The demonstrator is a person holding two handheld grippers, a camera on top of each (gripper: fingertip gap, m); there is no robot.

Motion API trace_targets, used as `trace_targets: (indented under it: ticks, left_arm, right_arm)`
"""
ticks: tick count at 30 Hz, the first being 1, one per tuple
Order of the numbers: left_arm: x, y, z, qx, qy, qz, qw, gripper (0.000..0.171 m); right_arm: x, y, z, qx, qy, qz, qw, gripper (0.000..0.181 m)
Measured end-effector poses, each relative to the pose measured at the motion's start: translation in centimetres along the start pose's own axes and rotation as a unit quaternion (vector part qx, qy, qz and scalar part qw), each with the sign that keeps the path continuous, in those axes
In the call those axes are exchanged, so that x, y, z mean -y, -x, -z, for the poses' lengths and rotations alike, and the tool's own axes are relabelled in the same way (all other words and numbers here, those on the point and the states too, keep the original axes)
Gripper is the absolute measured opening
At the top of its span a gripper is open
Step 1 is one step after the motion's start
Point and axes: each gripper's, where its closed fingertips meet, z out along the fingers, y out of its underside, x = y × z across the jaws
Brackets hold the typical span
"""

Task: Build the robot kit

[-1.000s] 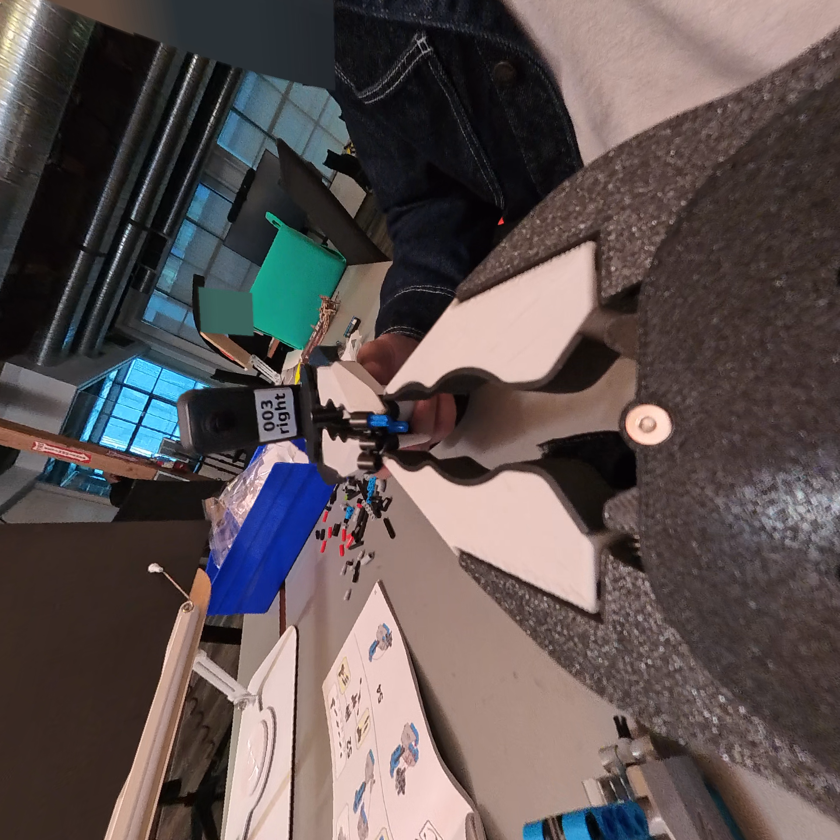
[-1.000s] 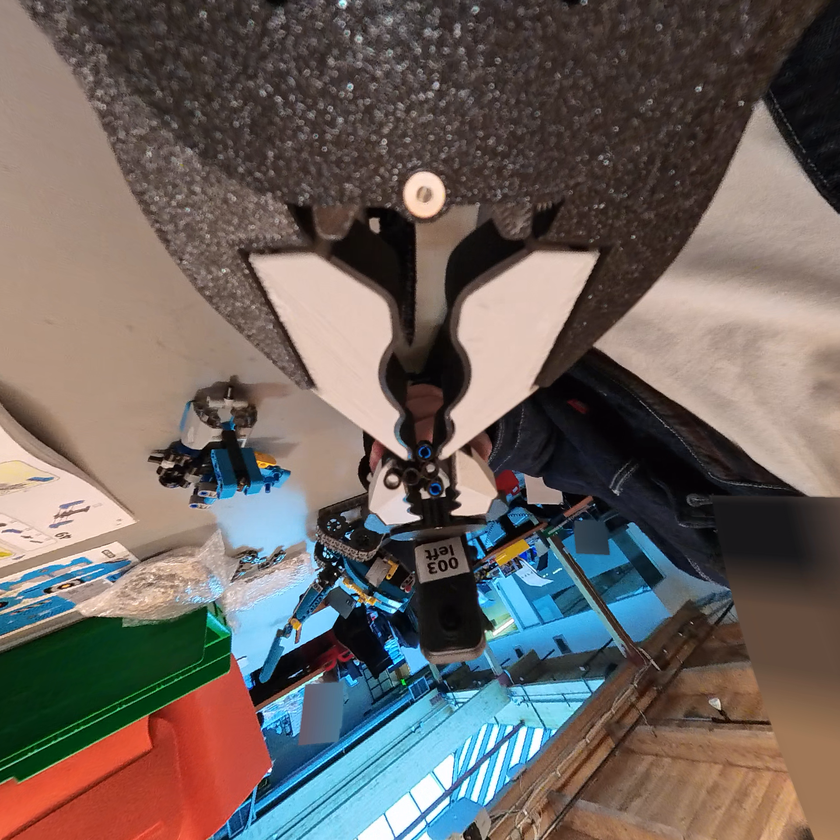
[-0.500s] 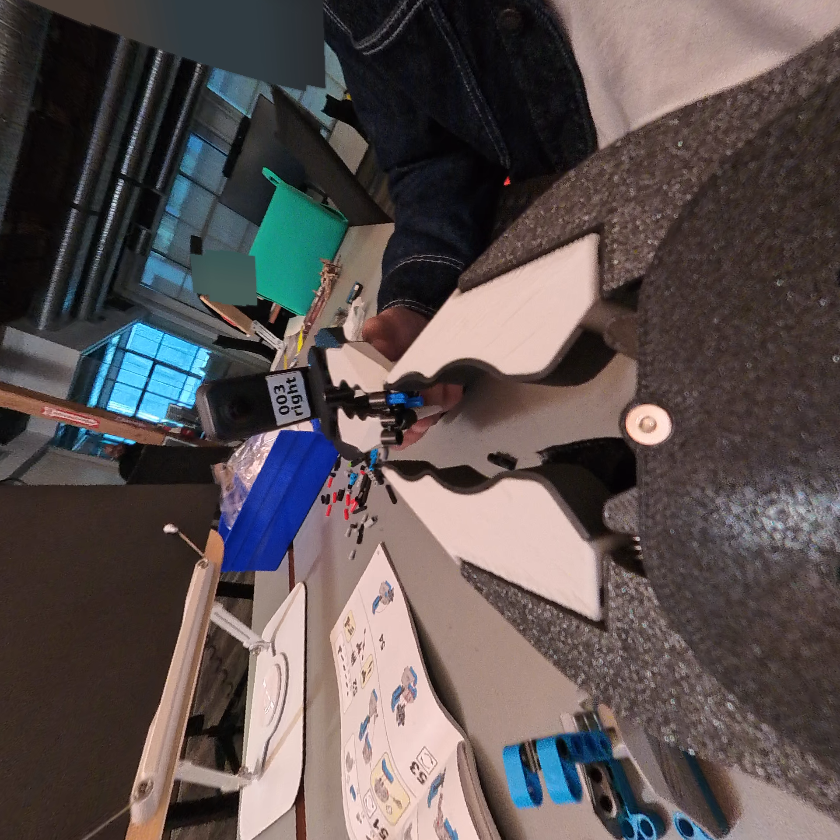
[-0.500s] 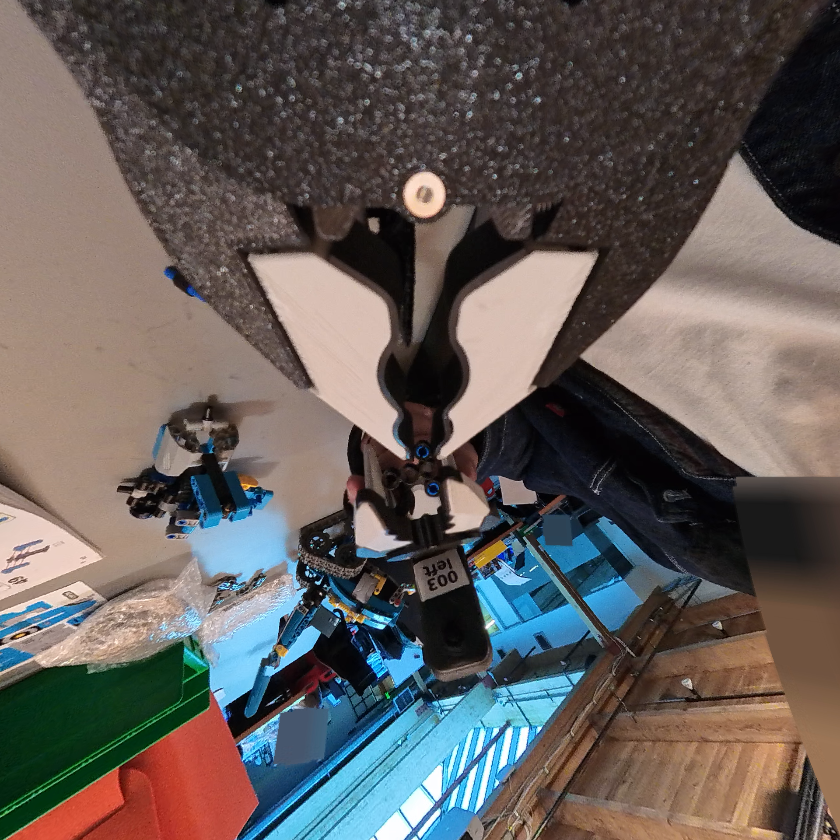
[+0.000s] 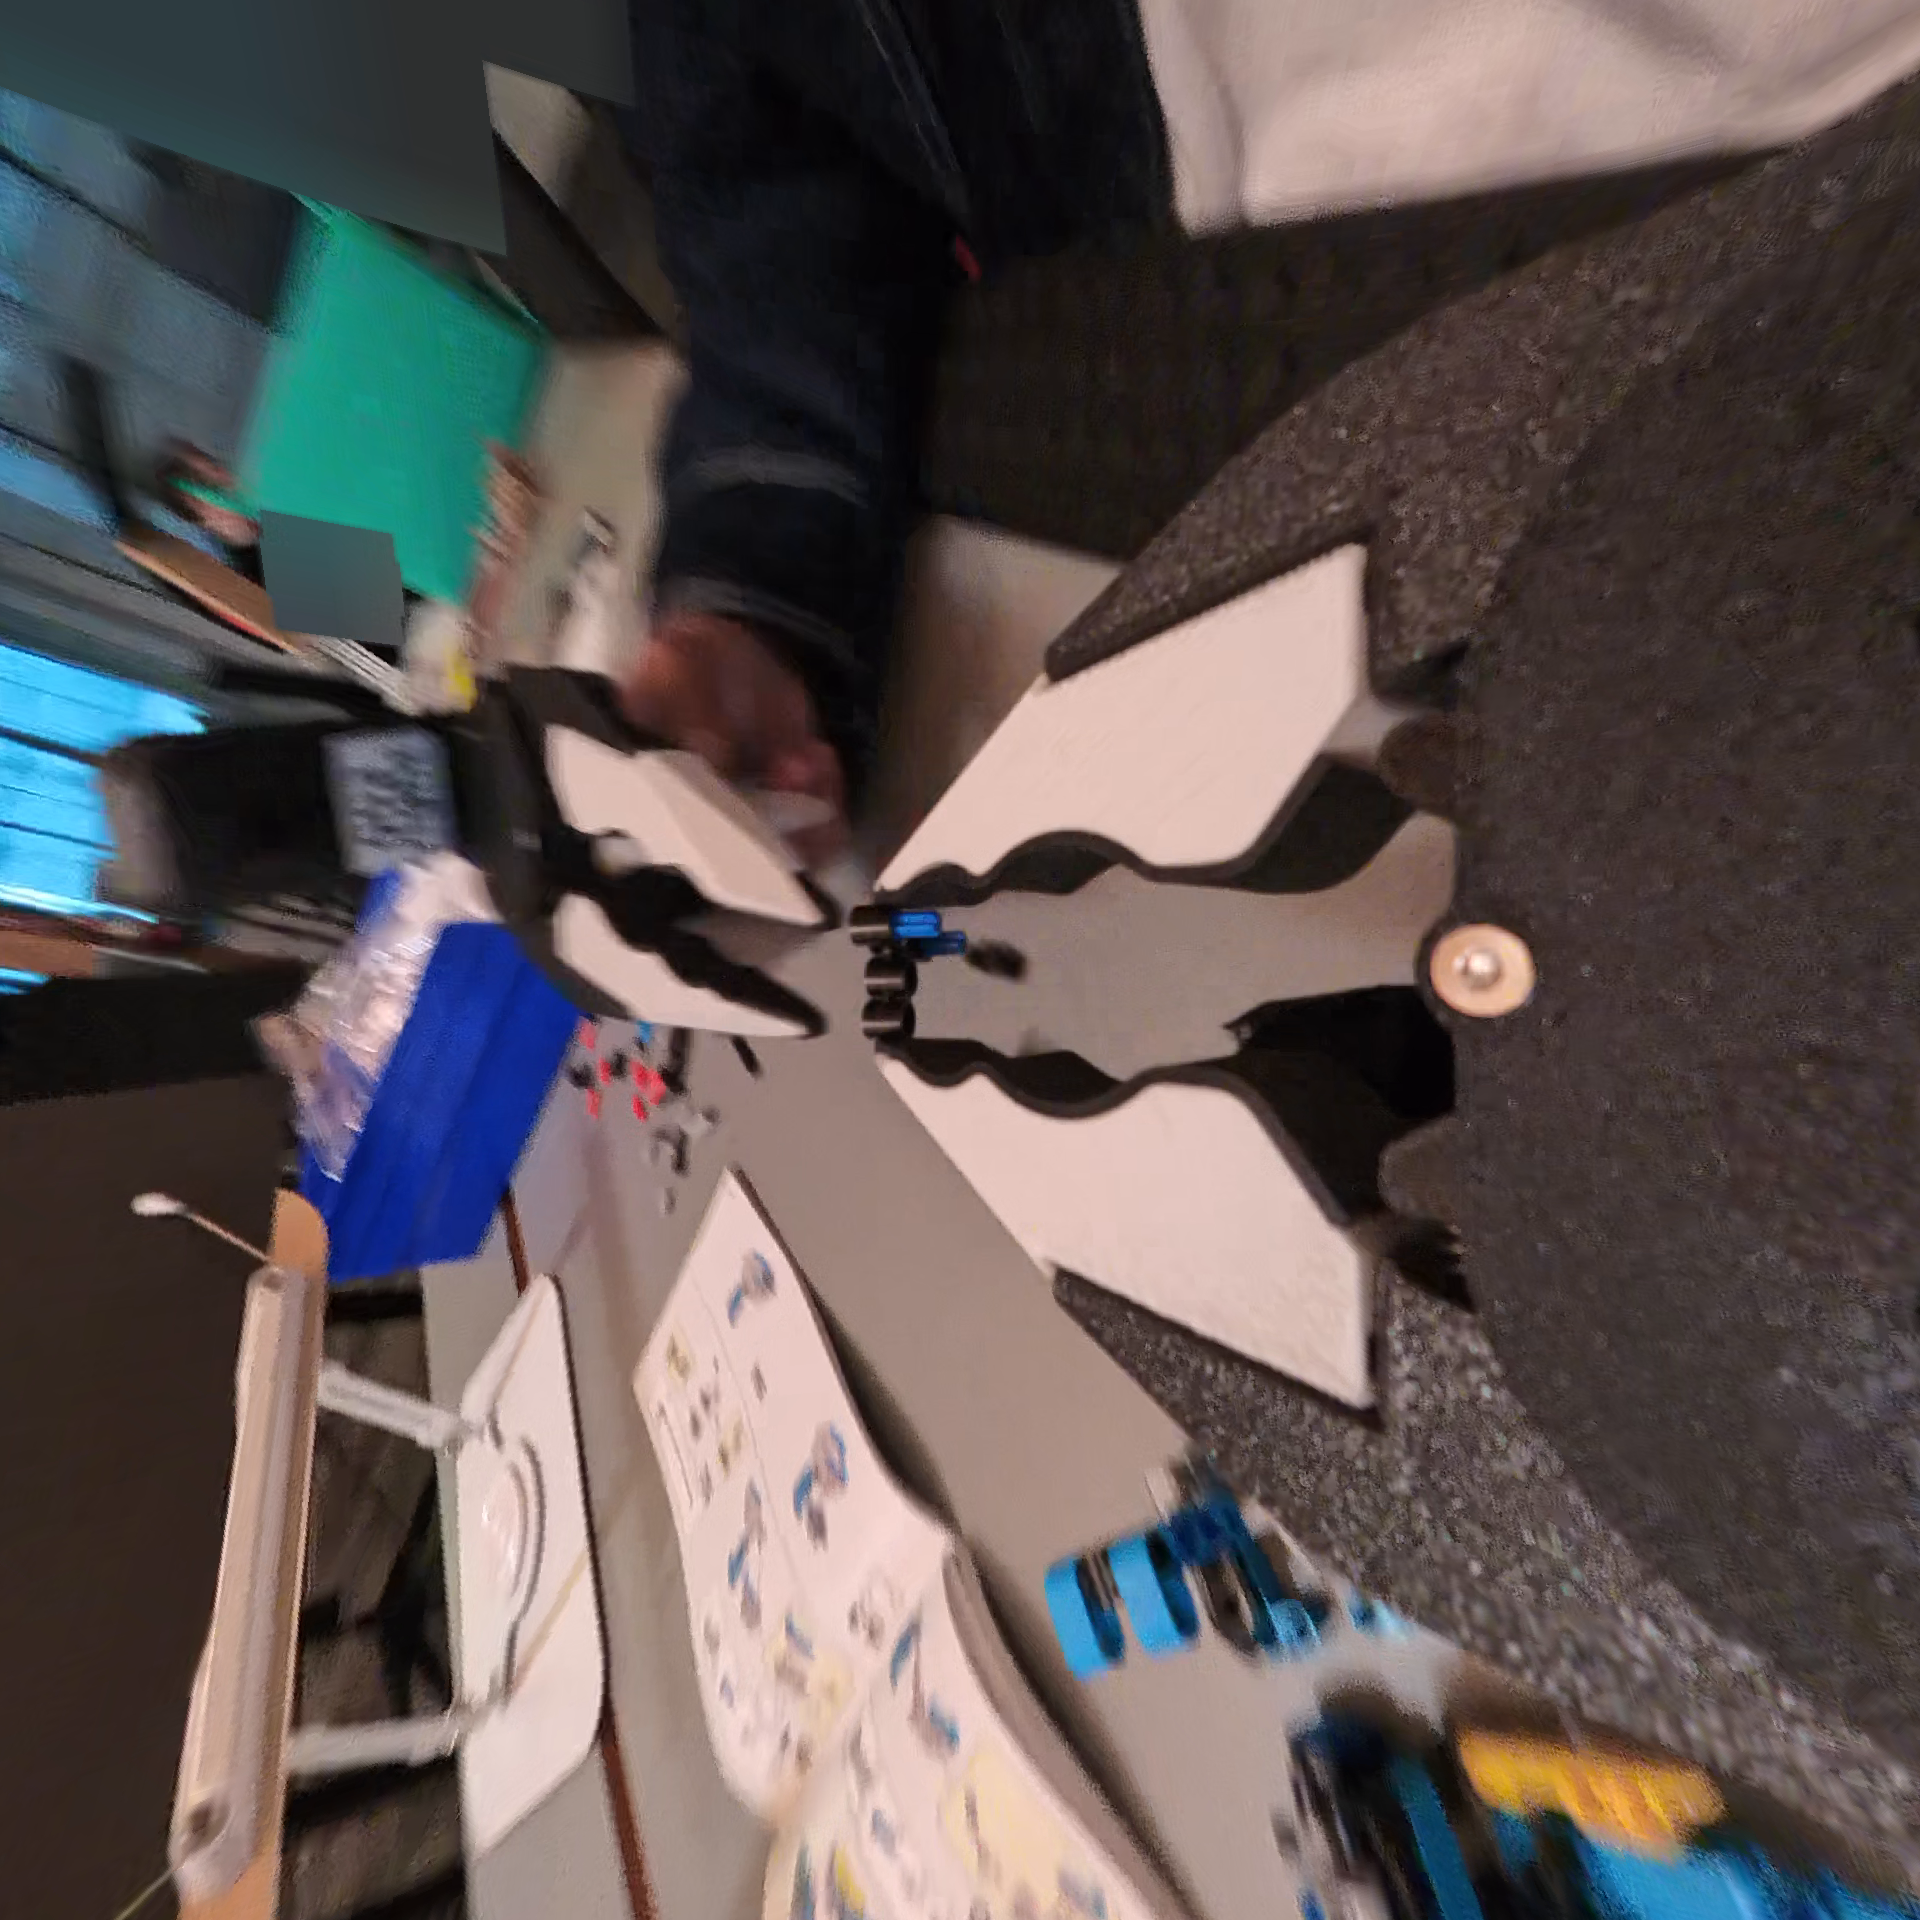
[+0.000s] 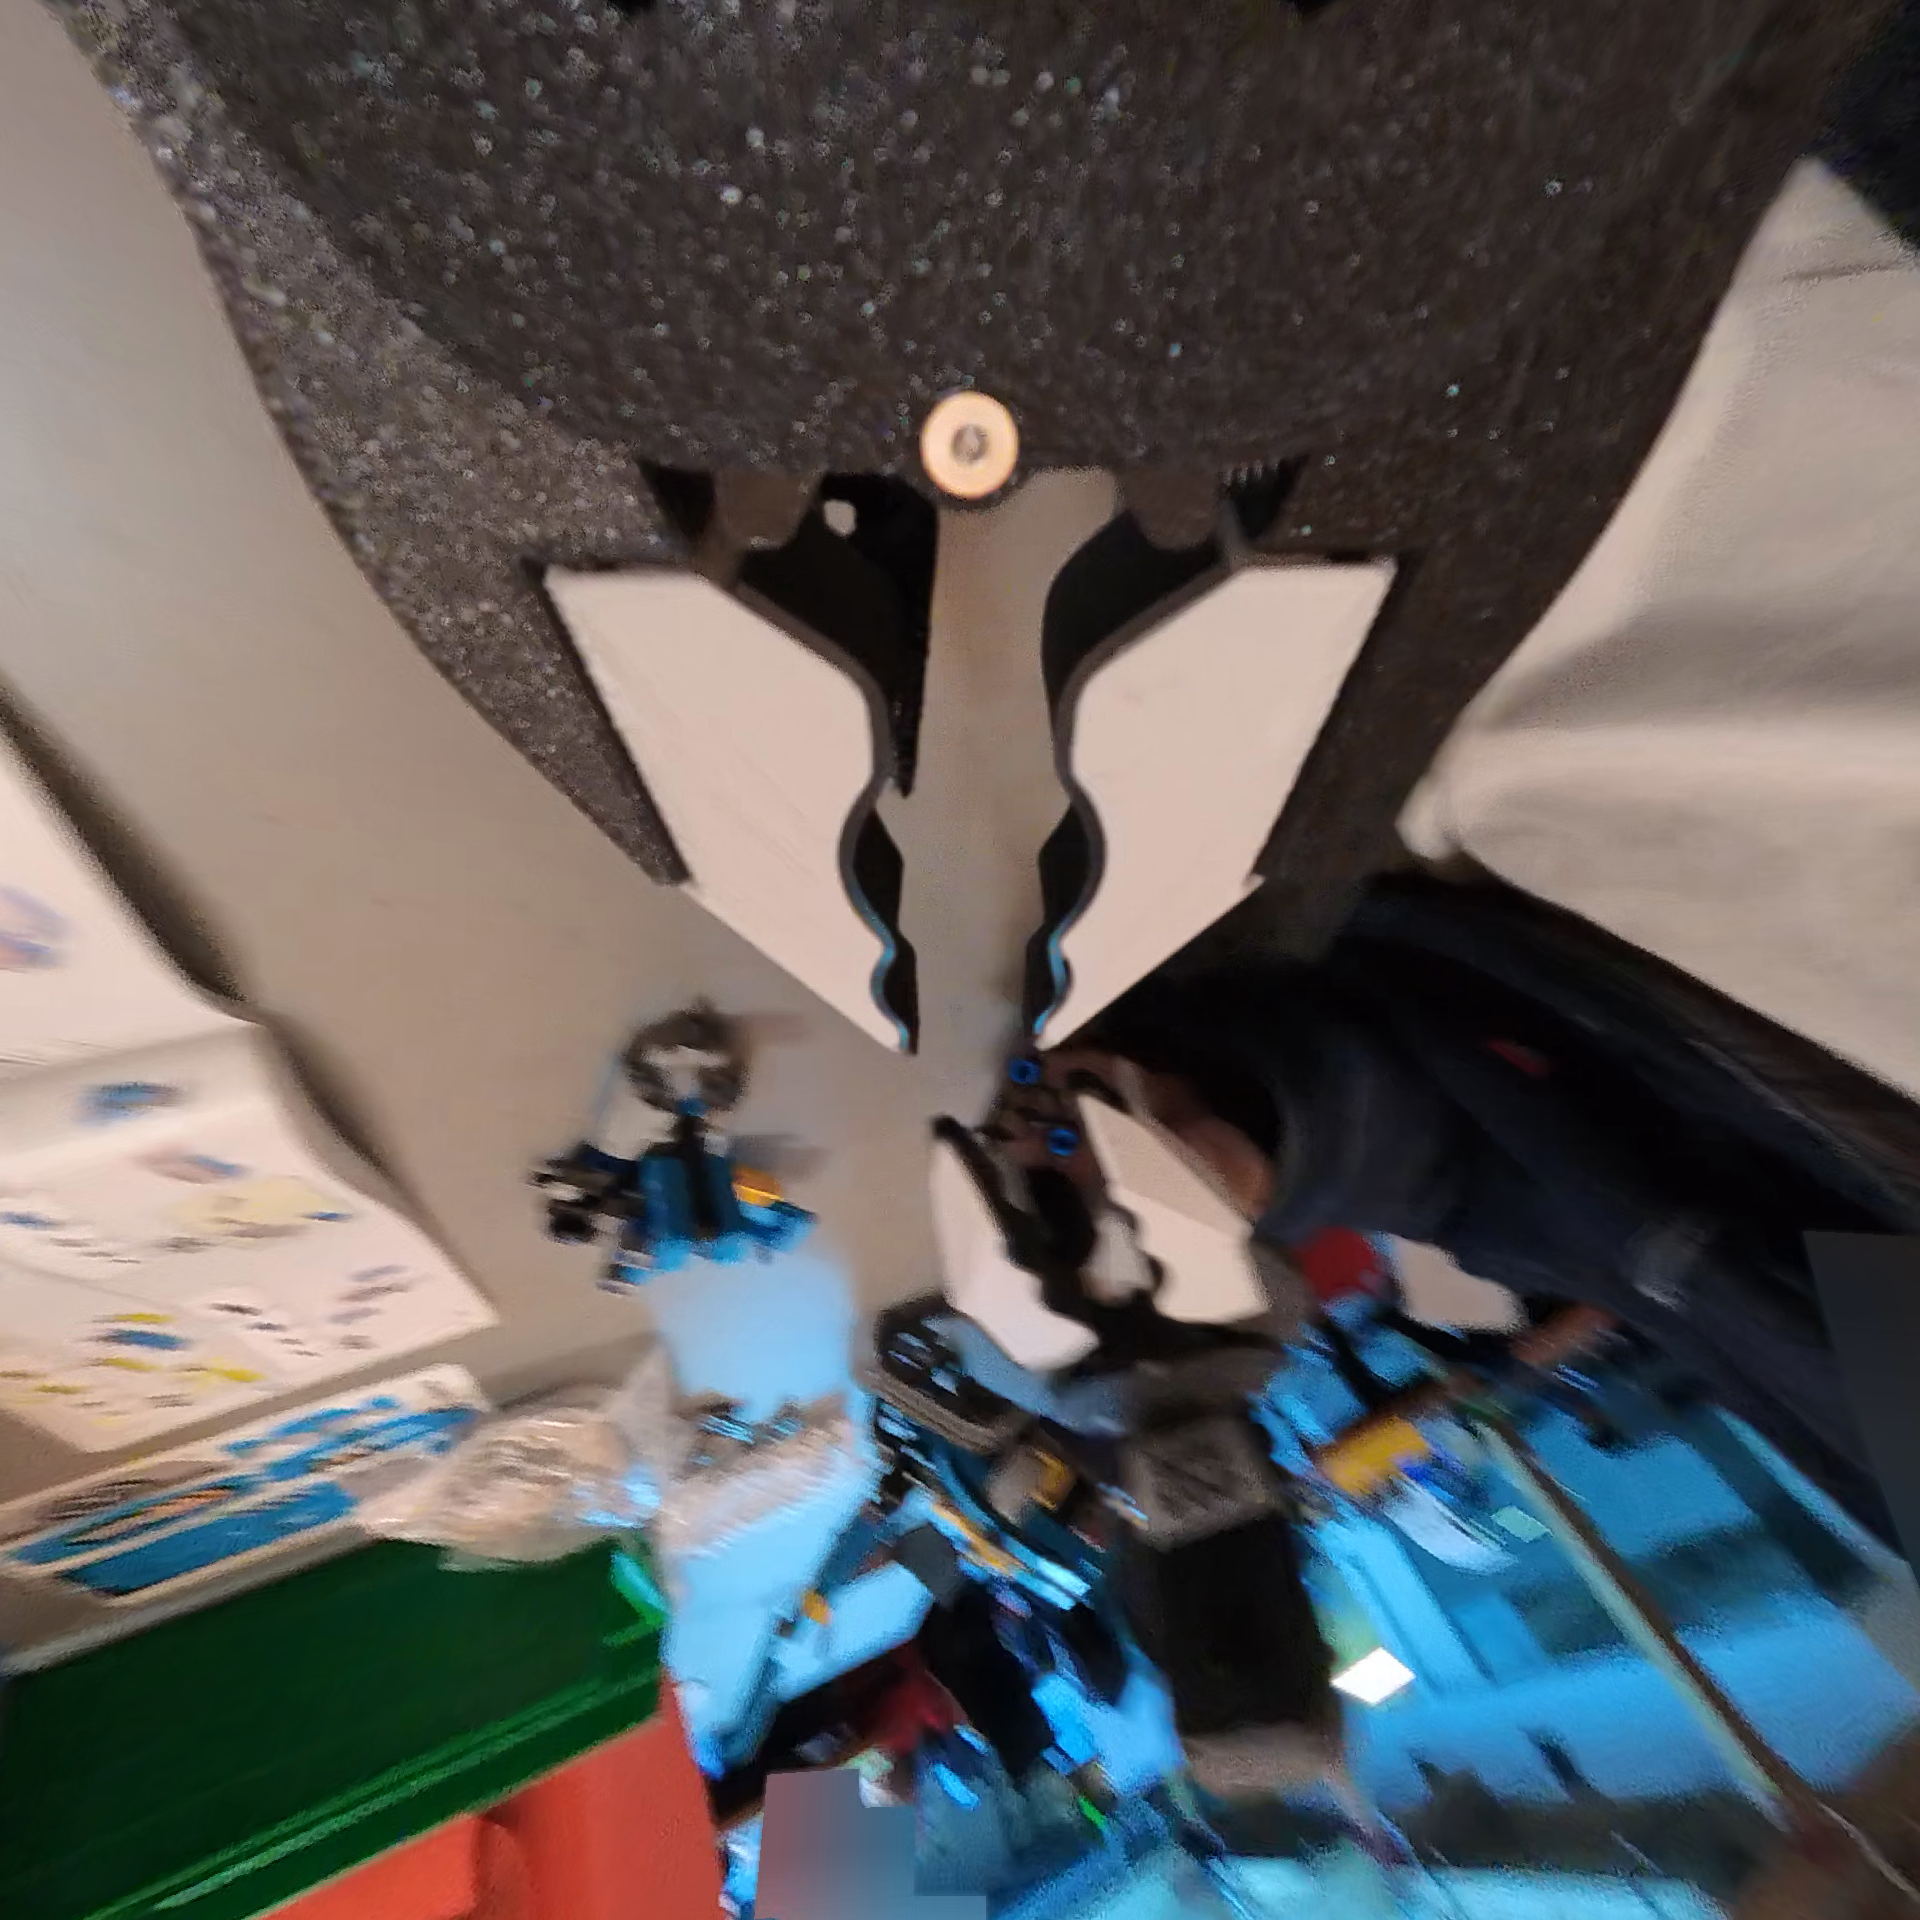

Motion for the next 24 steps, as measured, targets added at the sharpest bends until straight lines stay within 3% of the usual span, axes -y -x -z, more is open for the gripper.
trace_targets:
  ticks: [3, 6, 11, 18, 24]
  left_arm:
    - [-3.0, 1.1, 0.7, 0.064, 0.084, -0.105, 0.989, 0.025]
    - [-3.7, 1.5, 0.8, 0.064, 0.099, -0.085, 0.989, 0.025]
    - [-4.4, 1.8, 0.4, 0.057, 0.113, -0.061, 0.99, 0.025]
    - [-4.6, 1.7, 0.4, 0.048, 0.115, -0.053, 0.991, 0.025]
    - [-4.7, 1.4, 0.3, 0.043, 0.115, -0.057, 0.991, 0.025]
  right_arm:
    - [-2.2, -3.4, 1.6, -0.108, 0.099, 0.085, 0.986, 0.019]
    - [-5.5, -5.4, 1.4, -0.147, 0.194, 0.086, 0.966, 0.026]
    - [-5.7, -6.3, 1.0, -0.136, 0.213, 0.071, 0.965, 0.031]
    - [-6.2, -6.3, 0.4, -0.002, 0.295, -0.04, 0.955, 0.036]
    - [-7.1, -7.2, -0.2, -0.007, 0.324, -0.022, 0.946, 0.036]
